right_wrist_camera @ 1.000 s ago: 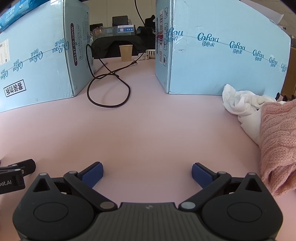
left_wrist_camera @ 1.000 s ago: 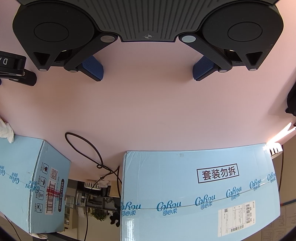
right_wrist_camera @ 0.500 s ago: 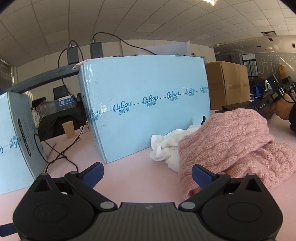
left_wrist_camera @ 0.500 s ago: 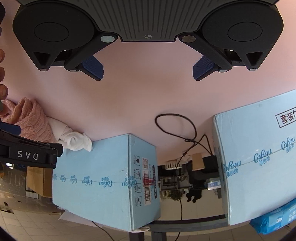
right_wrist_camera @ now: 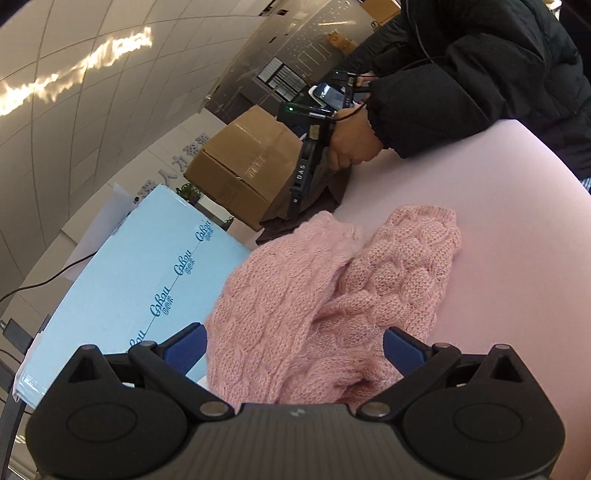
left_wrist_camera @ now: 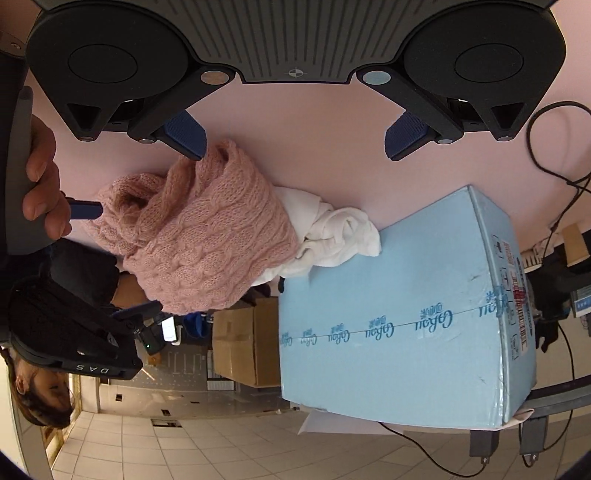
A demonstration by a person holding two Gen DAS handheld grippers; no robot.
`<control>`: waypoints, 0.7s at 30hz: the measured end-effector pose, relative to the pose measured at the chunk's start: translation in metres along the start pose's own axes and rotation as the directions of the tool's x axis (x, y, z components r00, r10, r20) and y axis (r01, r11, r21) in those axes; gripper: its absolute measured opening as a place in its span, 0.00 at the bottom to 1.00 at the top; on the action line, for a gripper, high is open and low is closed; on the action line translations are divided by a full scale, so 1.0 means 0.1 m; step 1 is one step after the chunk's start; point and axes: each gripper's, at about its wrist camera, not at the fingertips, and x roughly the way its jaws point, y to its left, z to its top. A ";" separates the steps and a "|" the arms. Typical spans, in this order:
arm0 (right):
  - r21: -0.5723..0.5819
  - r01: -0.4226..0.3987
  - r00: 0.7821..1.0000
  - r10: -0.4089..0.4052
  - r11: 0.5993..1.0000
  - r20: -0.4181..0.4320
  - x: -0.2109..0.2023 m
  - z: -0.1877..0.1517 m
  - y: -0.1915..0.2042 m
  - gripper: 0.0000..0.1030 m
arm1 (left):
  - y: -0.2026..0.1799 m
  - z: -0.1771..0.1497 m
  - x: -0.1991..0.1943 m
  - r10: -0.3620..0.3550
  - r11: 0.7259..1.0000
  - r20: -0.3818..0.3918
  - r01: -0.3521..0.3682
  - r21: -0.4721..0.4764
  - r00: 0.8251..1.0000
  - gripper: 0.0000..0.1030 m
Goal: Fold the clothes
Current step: 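Move the right gripper to the pink knit sweater and grasp it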
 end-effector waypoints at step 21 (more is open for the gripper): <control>0.184 0.061 0.994 -0.043 0.981 -0.100 0.55 0.11 -0.04 0.76 | -0.31 0.16 0.73 -0.113 0.989 -0.133 0.125 0.080 0.985 0.68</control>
